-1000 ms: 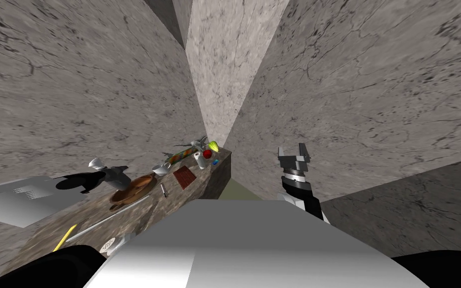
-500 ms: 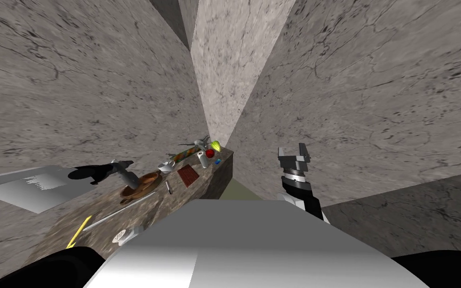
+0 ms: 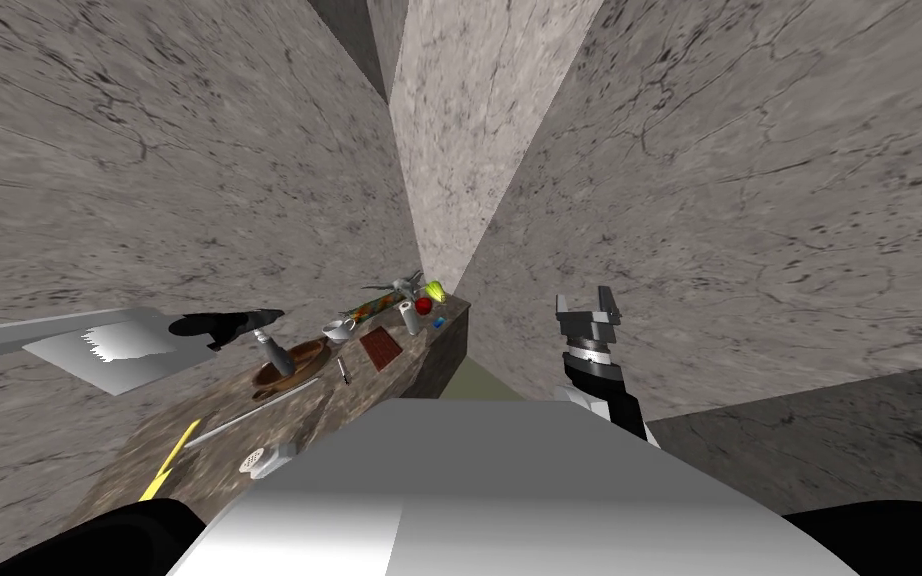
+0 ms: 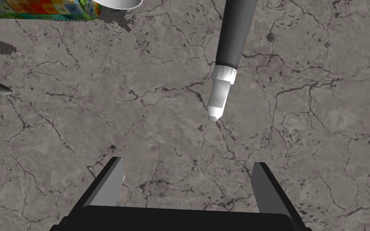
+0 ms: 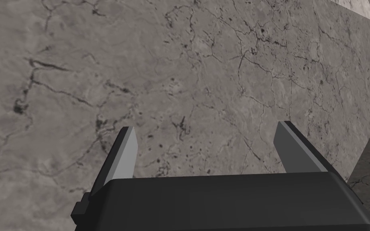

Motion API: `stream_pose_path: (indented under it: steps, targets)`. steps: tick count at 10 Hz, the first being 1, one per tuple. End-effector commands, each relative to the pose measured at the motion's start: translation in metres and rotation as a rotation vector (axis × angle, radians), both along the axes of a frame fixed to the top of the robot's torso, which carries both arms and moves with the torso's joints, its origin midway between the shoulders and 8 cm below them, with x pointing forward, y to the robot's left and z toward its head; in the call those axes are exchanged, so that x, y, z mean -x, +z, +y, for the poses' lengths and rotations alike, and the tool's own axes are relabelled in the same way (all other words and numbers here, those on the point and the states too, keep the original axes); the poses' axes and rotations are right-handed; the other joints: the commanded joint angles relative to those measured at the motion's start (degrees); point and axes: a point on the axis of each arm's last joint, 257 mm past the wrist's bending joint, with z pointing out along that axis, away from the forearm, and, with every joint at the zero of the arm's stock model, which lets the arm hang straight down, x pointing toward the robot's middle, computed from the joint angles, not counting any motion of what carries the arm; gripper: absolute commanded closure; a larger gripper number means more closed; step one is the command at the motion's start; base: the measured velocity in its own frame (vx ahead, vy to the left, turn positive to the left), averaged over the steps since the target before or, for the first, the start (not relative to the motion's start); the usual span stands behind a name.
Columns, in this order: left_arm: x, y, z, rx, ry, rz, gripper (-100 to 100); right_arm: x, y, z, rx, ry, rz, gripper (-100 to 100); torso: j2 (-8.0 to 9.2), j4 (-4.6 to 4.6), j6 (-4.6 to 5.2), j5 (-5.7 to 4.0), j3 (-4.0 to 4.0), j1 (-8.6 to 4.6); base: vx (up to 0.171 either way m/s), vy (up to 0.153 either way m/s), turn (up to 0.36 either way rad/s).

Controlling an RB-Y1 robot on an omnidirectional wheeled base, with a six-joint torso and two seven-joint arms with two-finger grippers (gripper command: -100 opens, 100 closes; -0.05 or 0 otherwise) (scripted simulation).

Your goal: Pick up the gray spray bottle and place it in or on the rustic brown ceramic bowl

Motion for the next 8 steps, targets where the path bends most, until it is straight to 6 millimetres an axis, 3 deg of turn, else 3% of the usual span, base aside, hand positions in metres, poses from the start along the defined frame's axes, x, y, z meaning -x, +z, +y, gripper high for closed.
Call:
stream_pose_path:
  steps: [1, 2, 3, 8]
  targets:
    - [-0.0143, 0.0061, -0.0116, 0.005, -0.015, 0.005, -100, 0.0, 0.0, 0.0, 0.0, 0.0, 0.0, 0, 0.0, 0.0, 0.0, 0.0, 0.0, 0.0, -0.017, 0.002, 0.082]
    - [-0.0095, 0.0033, -0.0076, 0.002, -0.01, 0.003, -100, 0.0, 0.0, 0.0, 0.0, 0.0, 0.0, 0, 0.03, 0.01, 0.0, 0.0, 0.02, 0.03, -0.009, 0.001, 0.01]
    - [-0.0102, 0.0037, -0.0082, 0.002, -0.009, 0.003, 0, 0.0, 0.0, 0.0, 0.0, 0.0, 0.0, 0, 0.04, 0.01, 0.0, 0.02, 0.02, 0.04, 0.0, 0.0, 0.0]
    - [-0.0101, 0.0037, -0.0081, 0.002, -0.009, 0.003, 0, 0.0, 0.0, 0.0, 0.0, 0.0, 0.0, 0, 0.01, 0.0, 0.0, 0.02, 0.01, 0.05, 0.0, 0.0, 0.0]
